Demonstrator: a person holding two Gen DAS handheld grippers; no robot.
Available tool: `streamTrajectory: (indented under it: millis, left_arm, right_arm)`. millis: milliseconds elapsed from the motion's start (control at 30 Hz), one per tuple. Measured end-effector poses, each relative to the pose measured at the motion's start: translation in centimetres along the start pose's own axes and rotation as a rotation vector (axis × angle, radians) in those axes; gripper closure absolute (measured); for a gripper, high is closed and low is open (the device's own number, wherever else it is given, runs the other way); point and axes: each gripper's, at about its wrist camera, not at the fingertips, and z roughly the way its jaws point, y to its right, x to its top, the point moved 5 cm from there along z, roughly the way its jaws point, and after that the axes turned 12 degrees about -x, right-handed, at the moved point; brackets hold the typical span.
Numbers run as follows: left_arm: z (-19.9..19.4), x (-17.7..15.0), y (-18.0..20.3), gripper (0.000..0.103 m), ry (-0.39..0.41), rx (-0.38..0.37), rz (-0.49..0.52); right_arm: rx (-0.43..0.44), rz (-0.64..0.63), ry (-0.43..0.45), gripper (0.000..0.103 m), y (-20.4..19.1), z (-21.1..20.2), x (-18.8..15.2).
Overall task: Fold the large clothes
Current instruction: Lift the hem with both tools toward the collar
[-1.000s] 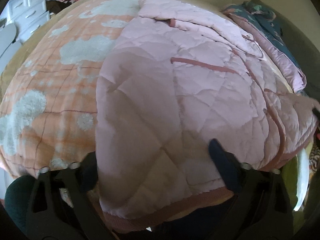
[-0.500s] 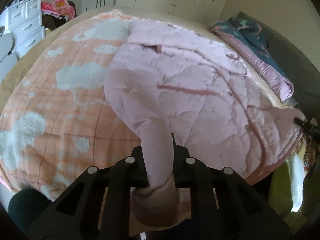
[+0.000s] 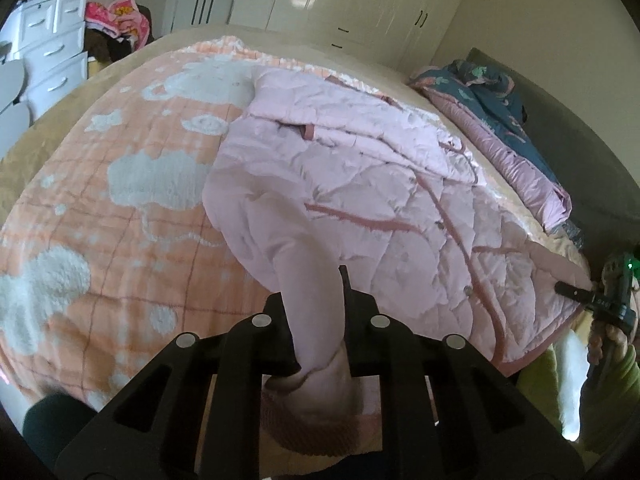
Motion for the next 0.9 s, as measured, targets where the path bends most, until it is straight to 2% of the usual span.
streamTrajectory:
  millis: [200, 900]
  left_arm:
    - [-0.2, 1.7, 0.7, 0.095, 0.027, -0.007, 0.016]
    - [-0.6, 7.1, 2.8, 0.095, 0.1, -0.062, 0.043]
  right_arm:
    - [0.04, 0.006, 0.072, 0.076, -0.9, -1.6, 2.9]
    - [0.078, 0.039, 0.198, 0.077, -2.2, -3.9, 10.0]
